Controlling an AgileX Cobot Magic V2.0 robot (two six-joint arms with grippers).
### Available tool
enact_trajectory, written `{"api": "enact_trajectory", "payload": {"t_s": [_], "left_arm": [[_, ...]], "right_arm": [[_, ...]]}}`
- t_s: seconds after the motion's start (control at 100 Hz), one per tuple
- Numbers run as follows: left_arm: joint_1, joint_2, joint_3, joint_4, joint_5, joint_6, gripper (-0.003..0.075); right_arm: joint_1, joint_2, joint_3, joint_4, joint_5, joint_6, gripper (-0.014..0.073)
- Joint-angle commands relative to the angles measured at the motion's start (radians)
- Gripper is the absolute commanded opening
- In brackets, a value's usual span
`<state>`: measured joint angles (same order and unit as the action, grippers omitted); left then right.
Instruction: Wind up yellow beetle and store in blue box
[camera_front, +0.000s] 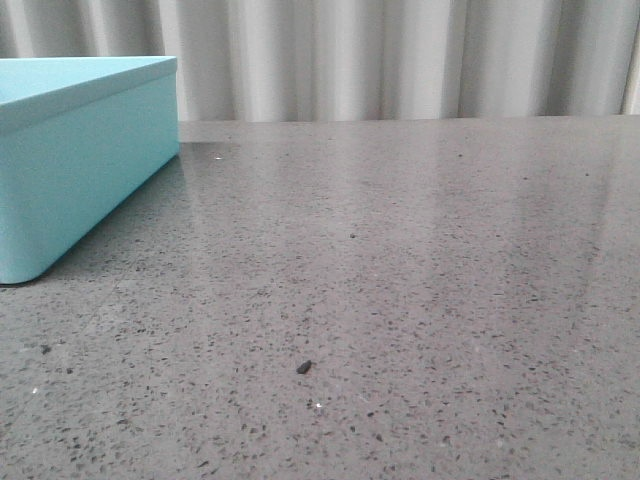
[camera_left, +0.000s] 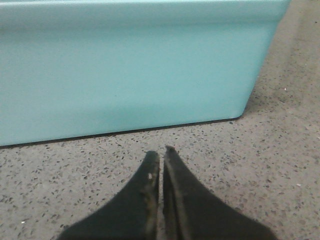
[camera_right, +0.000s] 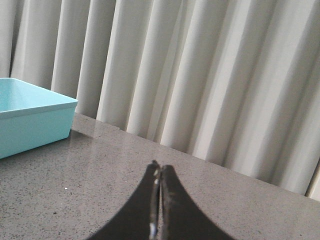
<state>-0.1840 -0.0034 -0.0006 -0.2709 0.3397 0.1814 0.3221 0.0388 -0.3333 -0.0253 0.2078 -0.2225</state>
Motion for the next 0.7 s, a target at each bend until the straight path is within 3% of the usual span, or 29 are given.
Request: {"api": "enact_trajectory", "payload": {"t_s": [0.0, 0.69], "left_arm": [[0.003, -0.03, 0.026, -0.019, -0.039, -0.013, -0.0021], [0.003, -0.03, 0.026, -0.019, -0.039, -0.013, -0.0021]], "right_arm": [[0.0, 0.012, -0.025, -0.007, -0.078, -0.012, -0.0069], [-0.01, 0.012, -0.001, -0.007, -0.035, -0.012, -0.0069]]}}
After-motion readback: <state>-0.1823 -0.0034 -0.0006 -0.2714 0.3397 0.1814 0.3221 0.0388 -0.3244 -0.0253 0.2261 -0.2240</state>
